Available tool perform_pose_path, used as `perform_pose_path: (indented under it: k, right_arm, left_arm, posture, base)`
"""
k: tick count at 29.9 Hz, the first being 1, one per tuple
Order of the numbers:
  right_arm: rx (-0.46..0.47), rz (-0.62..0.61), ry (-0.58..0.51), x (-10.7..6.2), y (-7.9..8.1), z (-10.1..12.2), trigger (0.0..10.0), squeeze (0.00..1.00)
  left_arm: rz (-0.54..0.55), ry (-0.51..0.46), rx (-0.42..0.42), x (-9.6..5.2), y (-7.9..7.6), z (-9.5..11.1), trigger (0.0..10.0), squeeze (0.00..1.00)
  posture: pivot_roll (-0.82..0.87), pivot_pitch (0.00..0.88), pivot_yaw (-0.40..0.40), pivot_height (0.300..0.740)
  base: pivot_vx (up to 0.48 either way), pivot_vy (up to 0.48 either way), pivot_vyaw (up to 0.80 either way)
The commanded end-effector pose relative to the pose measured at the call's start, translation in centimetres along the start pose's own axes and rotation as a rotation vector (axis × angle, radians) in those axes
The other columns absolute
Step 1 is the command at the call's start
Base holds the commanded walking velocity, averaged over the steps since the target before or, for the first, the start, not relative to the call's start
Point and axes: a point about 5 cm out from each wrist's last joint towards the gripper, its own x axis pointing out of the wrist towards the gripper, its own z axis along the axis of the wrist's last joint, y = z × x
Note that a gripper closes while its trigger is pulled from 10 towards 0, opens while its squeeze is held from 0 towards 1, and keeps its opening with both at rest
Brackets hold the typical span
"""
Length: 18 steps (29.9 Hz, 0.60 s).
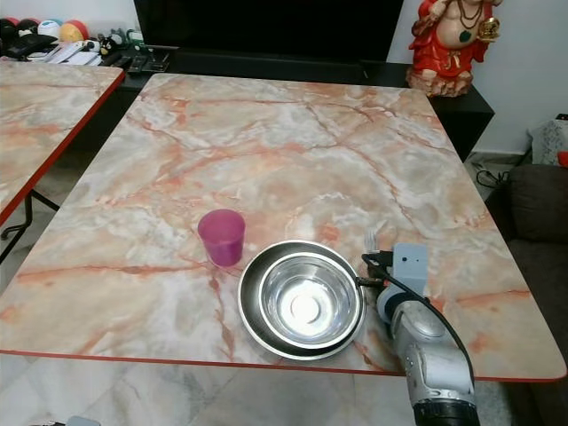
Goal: Setting the table
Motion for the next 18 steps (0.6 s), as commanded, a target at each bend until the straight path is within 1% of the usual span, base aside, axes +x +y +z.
perform_pose_path:
  k: [1, 2, 6, 7, 9, 10, 11, 12, 13, 16, 17, 18]
  right_arm:
    - [-0.002, 0.005, 0.036, -0.15, 0.21, -0.90, 10.0, 0.24]
    - [-0.003, 0.011, 0.037, -0.16, 0.34, -0.92, 10.0, 0.32]
    - [-0.009, 0.010, 0.044, -0.20, 0.51, -1.03, 10.0, 0.28]
    - [-0.010, 0.008, 0.046, -0.22, 0.49, -1.06, 10.0, 0.26]
    - [-0.013, 0.007, 0.047, -0.22, 0.46, -1.08, 10.0, 0.25]
    - [-0.014, 0.005, 0.047, -0.22, 0.44, -1.08, 10.0, 0.22]
    - [-0.015, 0.005, 0.048, -0.22, 0.44, -1.07, 10.0, 0.03]
    - [-0.016, 0.005, 0.048, -0.22, 0.43, -1.07, 10.0, 0.03]
    - [-0.016, 0.003, 0.048, -0.23, 0.42, -1.07, 10.0, 0.00]
    - [-0.015, 0.002, 0.048, -0.23, 0.38, -1.08, 10.0, 0.00]
    - [-0.012, 0.004, 0.048, -0.22, 0.38, -1.07, 10.0, 0.27]
    - [-0.011, 0.004, 0.048, -0.21, 0.39, -1.06, 10.0, 0.27]
  left_arm:
    - [-0.006, 0.042, 0.012, -0.36, 0.04, -1.09, 10.0, 0.00]
    - [-0.006, 0.042, 0.013, -0.36, 0.03, -1.08, 10.0, 0.00]
    - [-0.006, 0.041, 0.013, -0.33, 0.03, -1.04, 10.0, 0.00]
    - [-0.006, 0.041, 0.013, -0.34, 0.02, -1.04, 10.0, 0.00]
    - [-0.006, 0.041, 0.013, -0.34, 0.02, -1.04, 10.0, 0.00]
    - [-0.005, 0.041, 0.012, -0.33, 0.02, -1.04, 10.0, 0.00]
    - [-0.005, 0.041, 0.012, -0.33, 0.01, -1.04, 10.0, 0.00]
    - [-0.005, 0.042, 0.013, -0.33, 0.01, -1.04, 10.0, 0.00]
    - [-0.005, 0.042, 0.013, -0.34, 0.02, -1.05, 10.0, 0.00]
    - [-0.006, 0.041, 0.013, -0.34, 0.01, -1.05, 10.0, 0.00]
    - [-0.006, 0.041, 0.013, -0.33, 0.01, -1.03, 10.0, 0.00]
    - [-0.006, 0.041, 0.012, -0.33, 0.01, -1.02, 10.0, 0.00]
  posture:
    - [0.07, 0.175, -0.034, 0.740]
    - [0.07, 0.174, -0.034, 0.740]
    - [0.07, 0.174, -0.035, 0.740]
    - [0.07, 0.174, -0.034, 0.740]
    - [0.07, 0.174, -0.034, 0.740]
    - [0.07, 0.174, -0.034, 0.740]
    - [0.07, 0.174, -0.034, 0.740]
    - [0.07, 0.174, -0.034, 0.740]
    - [0.07, 0.175, -0.034, 0.740]
    - [0.07, 0.175, -0.034, 0.740]
    - [0.07, 0.173, -0.034, 0.740]
    - [0.07, 0.173, -0.034, 0.740]
  base:
    - [0.000, 0.000, 0.00]
    - [0.000, 0.000, 0.00]
    - [0.000, 0.000, 0.00]
    - [0.000, 0.000, 0.00]
    - [0.000, 0.000, 0.00]
    - [0.000, 0.000, 0.00]
    - [0.000, 0.000, 0.00]
    - [0.000, 0.000, 0.00]
    - [0.000, 0.000, 0.00]
    - [0.000, 0.000, 0.00]
    - [0.000, 0.000, 0.00]
    - [0.000, 0.000, 0.00]
